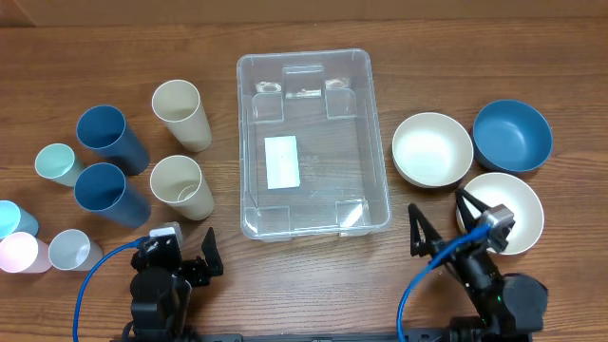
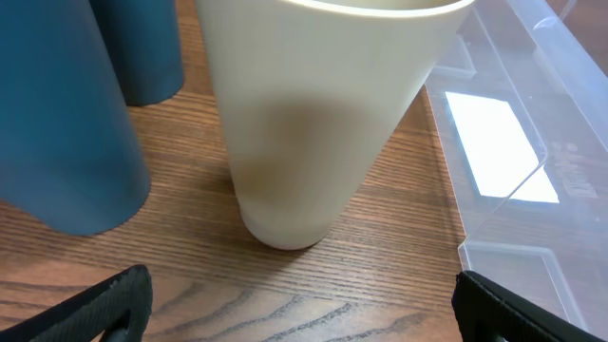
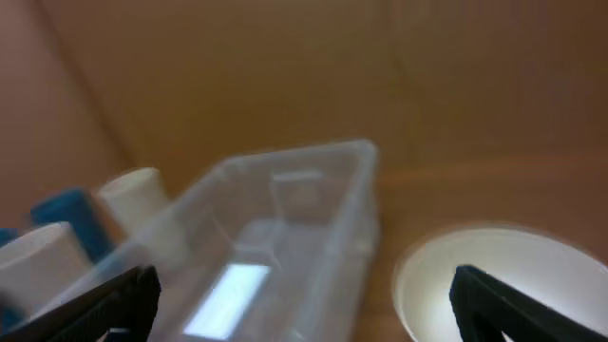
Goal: Pack container
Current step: 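Reach the right gripper to the cream bowl at front right and grasp its rim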
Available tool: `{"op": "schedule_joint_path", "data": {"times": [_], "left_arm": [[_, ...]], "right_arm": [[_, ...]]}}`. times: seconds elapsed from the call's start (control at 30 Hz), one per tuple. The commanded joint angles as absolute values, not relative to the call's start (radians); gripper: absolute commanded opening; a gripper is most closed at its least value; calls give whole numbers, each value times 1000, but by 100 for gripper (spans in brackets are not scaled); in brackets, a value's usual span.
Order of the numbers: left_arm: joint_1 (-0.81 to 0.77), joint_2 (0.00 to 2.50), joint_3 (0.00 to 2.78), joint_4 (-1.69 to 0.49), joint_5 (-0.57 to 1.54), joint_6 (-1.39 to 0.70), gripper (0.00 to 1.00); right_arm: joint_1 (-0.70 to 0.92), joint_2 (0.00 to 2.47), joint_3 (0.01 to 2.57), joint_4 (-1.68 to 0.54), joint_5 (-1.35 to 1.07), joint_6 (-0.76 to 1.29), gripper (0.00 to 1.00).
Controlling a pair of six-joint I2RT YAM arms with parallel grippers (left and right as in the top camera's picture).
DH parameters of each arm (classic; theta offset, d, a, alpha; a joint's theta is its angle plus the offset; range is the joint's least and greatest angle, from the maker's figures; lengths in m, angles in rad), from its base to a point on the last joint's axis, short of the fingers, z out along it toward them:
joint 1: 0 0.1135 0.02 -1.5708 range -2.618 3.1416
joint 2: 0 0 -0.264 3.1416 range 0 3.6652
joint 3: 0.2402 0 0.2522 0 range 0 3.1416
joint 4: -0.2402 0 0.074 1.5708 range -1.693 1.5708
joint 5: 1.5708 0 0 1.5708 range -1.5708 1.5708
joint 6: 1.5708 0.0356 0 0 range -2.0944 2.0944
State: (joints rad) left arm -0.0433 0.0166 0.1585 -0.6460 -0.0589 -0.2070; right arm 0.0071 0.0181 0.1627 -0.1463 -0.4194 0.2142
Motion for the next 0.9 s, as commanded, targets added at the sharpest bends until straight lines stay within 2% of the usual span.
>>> {"op": "schedule_joint_path", "data": {"times": [0.0,0.1,0.17,0.33,0.5,0.57,0.63,0.77,0.87], "left_arm": [[-38,5,155,-643,-44,-216,100],[-38,5,155,-643,-44,-216,100],[-38,5,155,-643,-43,-216,100],[-38,5,155,-643,-44,-216,100],[-38,5,155,-643,-43,-216,100],[-38,5,155,-643,-44,-216,100],[-38,5,155,-643,-44,-216,100],[-38,5,155,-643,-44,-216,100],[-38,5,155,-643,-44,-216,100]], "right_arm": [[4,11,173,-9,-639,255,100],[4,28,223,-72,-576,289,100],[4,109,347,-257,-465,281,100],[4,569,873,-719,-81,236,100],[4,1057,1397,-1055,-138,228,100],[-17,1140,1459,-1135,-31,312,100],[-130,1205,1465,-1219,49,493,100],[-387,1259,1424,-1280,51,532,100],[-537,1262,1287,-1258,51,582,100]]}}
